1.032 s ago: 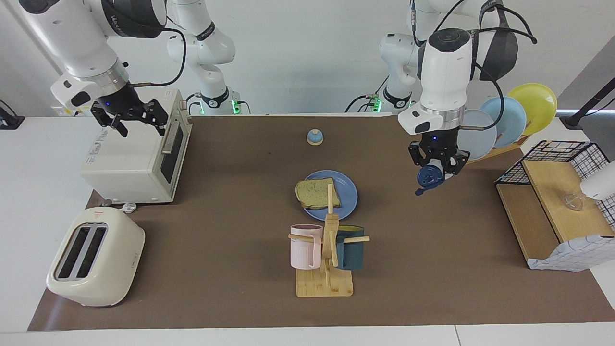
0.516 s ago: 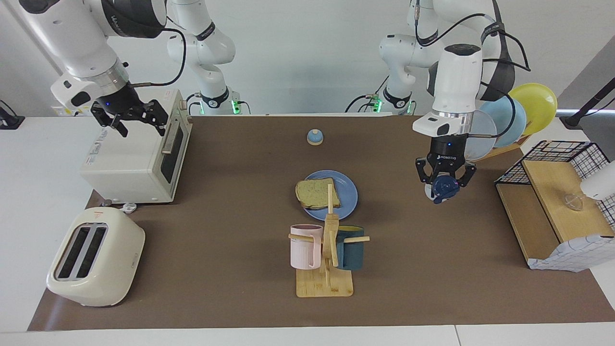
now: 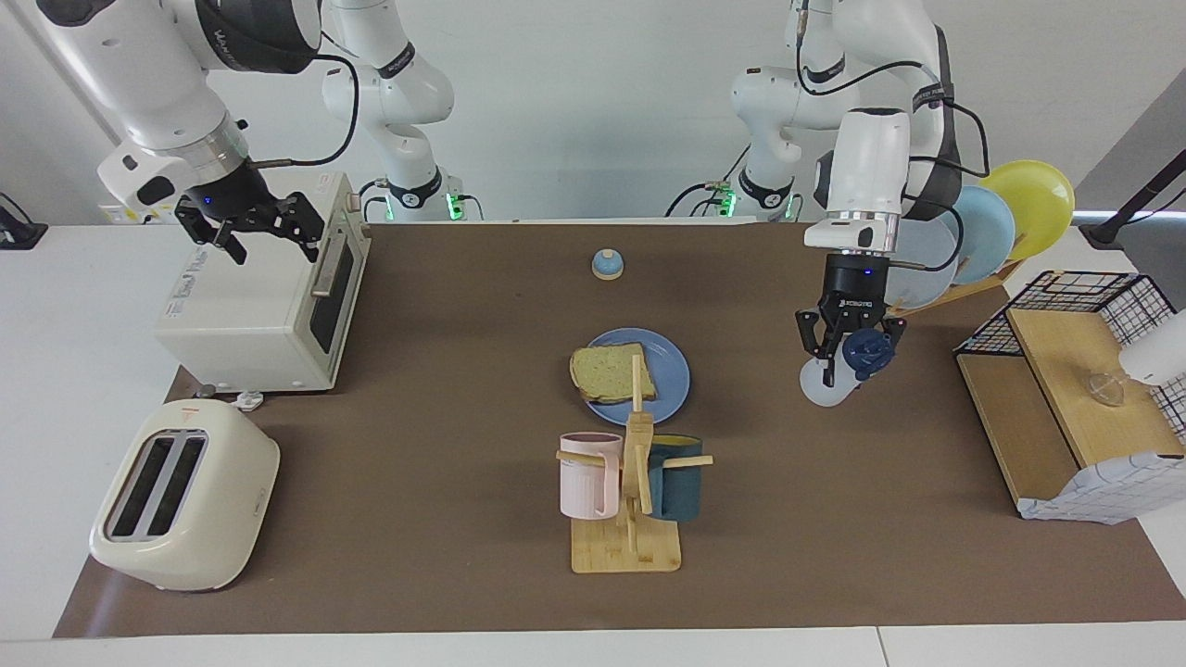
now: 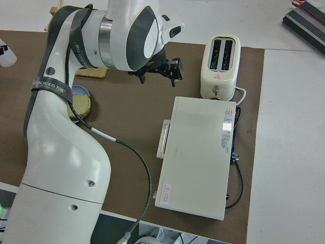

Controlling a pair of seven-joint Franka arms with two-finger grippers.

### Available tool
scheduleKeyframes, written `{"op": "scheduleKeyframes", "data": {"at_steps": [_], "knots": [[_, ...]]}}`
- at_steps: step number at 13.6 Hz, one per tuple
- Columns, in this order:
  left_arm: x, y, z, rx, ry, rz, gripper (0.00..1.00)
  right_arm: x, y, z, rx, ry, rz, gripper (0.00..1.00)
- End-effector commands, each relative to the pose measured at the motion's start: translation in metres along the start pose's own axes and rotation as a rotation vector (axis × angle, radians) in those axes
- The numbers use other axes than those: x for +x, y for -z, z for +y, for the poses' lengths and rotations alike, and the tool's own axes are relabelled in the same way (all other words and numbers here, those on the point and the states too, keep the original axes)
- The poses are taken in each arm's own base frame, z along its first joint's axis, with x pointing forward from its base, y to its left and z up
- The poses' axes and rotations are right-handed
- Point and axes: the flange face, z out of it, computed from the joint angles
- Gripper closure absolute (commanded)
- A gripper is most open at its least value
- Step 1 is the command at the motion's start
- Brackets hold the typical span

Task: Put bread on plate and add seasoning
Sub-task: 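Lower the bottle upright onto the table beside the plate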

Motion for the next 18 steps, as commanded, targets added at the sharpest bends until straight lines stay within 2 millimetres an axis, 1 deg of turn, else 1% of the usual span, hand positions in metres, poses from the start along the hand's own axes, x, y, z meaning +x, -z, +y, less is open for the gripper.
{"op": "scheduleKeyframes", "data": {"at_steps": [1,4,6,11,13,18], "knots": [[-0.017,-0.01,-0.002,-0.024,0.058,0.06,1.0,-0.004,0.003,0.002,-0.01,-0.005,-0.003,0.0],[-0.034,-0.027,0.004,-0.063,0.126,0.127,1.0,-0.004,0.003,0.001,-0.01,-0.004,-0.003,0.0],[-0.048,-0.038,0.003,-0.082,0.141,0.171,1.0,-0.004,0.003,0.002,-0.01,-0.005,-0.003,0.0],[-0.052,-0.045,0.005,-0.082,0.131,0.155,1.0,-0.004,0.003,0.001,-0.01,-0.004,-0.003,0.0],[-0.067,-0.061,0.008,-0.082,0.12,0.116,1.0,-0.004,0.003,0.001,-0.01,-0.004,-0.003,0.0],[-0.084,-0.091,0.012,-0.081,0.1,0.068,1.0,-0.004,0.003,0.001,-0.01,-0.004,-0.003,0.0]]}}
